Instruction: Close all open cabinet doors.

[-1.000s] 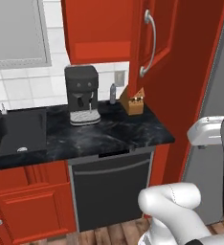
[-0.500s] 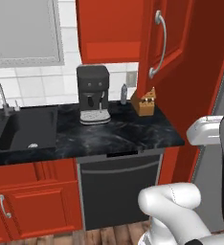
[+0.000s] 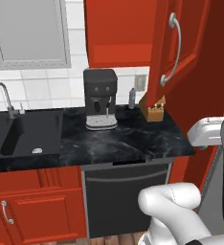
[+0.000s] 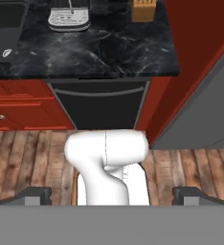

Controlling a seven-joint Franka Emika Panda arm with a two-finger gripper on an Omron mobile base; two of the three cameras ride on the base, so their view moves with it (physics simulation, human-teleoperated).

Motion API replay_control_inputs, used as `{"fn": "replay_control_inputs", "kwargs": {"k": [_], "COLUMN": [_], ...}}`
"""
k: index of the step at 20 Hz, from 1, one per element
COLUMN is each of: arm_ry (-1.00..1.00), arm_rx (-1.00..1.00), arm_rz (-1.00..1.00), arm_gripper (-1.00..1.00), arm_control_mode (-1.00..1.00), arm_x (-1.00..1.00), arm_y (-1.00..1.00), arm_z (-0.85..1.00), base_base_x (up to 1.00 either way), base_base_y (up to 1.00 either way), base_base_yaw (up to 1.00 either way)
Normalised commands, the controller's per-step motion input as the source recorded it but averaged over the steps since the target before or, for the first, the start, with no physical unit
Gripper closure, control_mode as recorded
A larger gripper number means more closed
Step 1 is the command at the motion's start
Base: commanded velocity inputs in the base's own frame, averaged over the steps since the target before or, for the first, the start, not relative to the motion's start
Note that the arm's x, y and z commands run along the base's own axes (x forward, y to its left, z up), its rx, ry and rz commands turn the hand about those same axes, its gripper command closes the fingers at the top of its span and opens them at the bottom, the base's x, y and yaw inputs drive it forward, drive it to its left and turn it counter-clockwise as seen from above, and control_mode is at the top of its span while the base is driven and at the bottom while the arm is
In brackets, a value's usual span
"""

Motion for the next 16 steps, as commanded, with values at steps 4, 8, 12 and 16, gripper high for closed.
{"fn": "replay_control_inputs", "kwargs": {"k": [4, 8, 12, 16], "arm_ry": [0.00, 0.00, 0.00, 0.00], "arm_rx": [0.00, 0.00, 0.00, 0.00], "arm_rz": [0.00, 0.00, 0.00, 0.00], "arm_gripper": [-1.00, -1.00, -1.00, -1.00], "arm_control_mode": [1.00, 1.00, 1.00, 1.00], "arm_x": [0.00, 0.00, 0.00, 0.00], "arm_y": [0.00, 0.00, 0.00, 0.00], "arm_z": [0.00, 0.00, 0.00, 0.00], "base_base_x": [0.60, 0.53, 0.48, 0.40], "base_base_y": [-0.16, -0.28, -0.23, -0.19], "base_base_yaw": [0.00, 0.00, 0.00, 0.00]}}
